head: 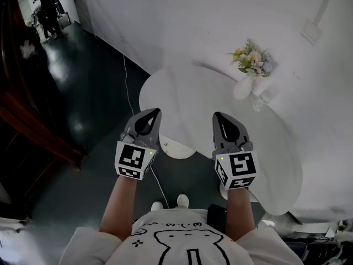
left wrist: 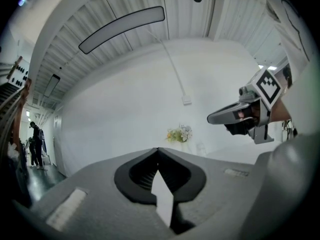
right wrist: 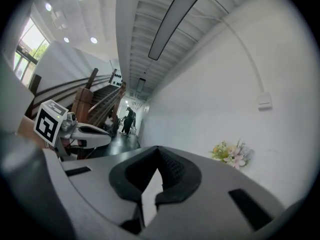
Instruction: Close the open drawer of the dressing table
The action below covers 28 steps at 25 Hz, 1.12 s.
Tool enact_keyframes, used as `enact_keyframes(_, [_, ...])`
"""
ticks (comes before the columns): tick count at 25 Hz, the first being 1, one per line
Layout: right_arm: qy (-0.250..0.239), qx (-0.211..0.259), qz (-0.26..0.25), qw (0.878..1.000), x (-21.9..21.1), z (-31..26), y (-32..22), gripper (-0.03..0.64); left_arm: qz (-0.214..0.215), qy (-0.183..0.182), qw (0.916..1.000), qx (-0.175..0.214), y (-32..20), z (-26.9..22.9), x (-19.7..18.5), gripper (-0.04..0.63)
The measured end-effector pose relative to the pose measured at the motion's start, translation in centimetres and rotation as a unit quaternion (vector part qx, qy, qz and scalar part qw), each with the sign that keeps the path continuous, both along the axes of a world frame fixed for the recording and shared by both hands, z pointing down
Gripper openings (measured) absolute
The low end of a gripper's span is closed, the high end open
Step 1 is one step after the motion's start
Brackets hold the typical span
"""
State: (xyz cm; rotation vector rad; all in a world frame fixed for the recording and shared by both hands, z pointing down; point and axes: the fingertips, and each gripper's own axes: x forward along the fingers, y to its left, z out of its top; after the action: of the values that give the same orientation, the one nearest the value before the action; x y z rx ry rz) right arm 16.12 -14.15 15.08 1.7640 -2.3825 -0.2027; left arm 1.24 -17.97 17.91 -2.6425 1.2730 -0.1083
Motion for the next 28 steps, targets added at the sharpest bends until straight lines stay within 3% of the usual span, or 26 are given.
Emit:
enact_keyframes(10, [-0.005,0.071,0.029,0.997,1.2,-6.4,0.3,-0.003,-0.003,0.012,0.9973,0.072,-0.5,-7.4,0.2,0.014])
enact_keyframes(18, [-0.003,0.084,0.02,0.996,1.5,-7.6,0.6,-0.003,-0.013,0.044,0.9944,0.095,-0.1,-10.6,0.3,0.014])
enact_keyframes(28, [0.004,0.092,0.008,0.996,1.1,-8.2,0.6,-0.003,-0.008,0.043,0.9934,0.106,0.7,-11.8,0.7,0.014])
